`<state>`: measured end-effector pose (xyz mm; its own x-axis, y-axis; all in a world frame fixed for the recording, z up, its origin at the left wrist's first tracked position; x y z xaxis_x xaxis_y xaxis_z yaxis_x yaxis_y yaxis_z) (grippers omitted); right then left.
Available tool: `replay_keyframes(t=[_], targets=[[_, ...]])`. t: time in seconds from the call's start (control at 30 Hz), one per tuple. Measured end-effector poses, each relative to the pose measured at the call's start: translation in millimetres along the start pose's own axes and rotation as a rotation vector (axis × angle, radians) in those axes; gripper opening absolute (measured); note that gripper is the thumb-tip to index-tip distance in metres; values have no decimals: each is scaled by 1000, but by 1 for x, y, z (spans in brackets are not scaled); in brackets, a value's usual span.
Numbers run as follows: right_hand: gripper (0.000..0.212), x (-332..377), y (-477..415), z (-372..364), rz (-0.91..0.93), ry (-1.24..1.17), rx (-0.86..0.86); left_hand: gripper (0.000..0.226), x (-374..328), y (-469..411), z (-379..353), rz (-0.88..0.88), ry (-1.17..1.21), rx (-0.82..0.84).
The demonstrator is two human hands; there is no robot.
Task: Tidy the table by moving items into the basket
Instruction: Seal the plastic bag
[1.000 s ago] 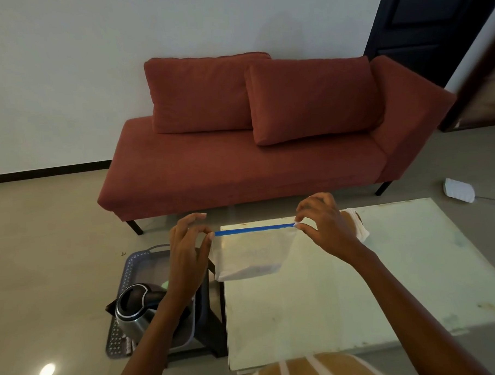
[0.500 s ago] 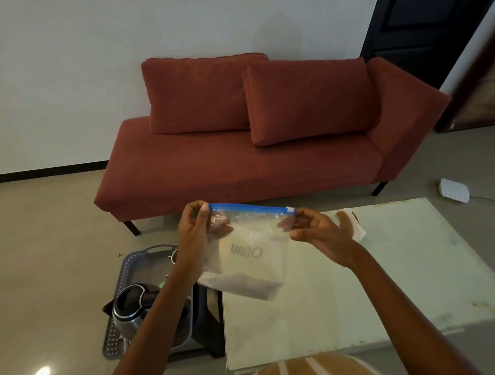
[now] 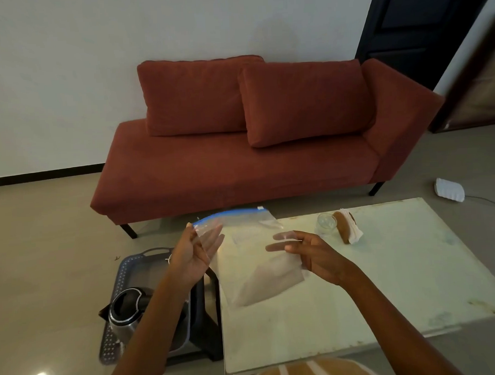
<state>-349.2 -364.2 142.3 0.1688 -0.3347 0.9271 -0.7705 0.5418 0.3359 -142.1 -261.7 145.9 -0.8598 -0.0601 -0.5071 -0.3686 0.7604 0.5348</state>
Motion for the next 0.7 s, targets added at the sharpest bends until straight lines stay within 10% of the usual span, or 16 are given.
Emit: replay_keyframes(t=[0.23, 0.7], targets=[[24, 10, 1, 5, 70, -205, -100, 56, 49, 8, 13, 151, -559, 135], [11, 1, 1, 31, 11, -107, -523, 22, 37, 7, 13, -27, -570, 58]])
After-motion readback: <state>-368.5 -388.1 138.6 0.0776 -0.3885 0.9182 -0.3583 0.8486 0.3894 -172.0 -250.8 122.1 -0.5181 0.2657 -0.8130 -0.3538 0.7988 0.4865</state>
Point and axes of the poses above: each hand's wrist, its own y-axis away from the middle knuckle, its own z-axis out of the back of the hand, x = y × z, the point moved 7 cm from there along -y, towards the middle knuckle, and after that the axes turned 2 degrees about y, right-handed, at the moved point
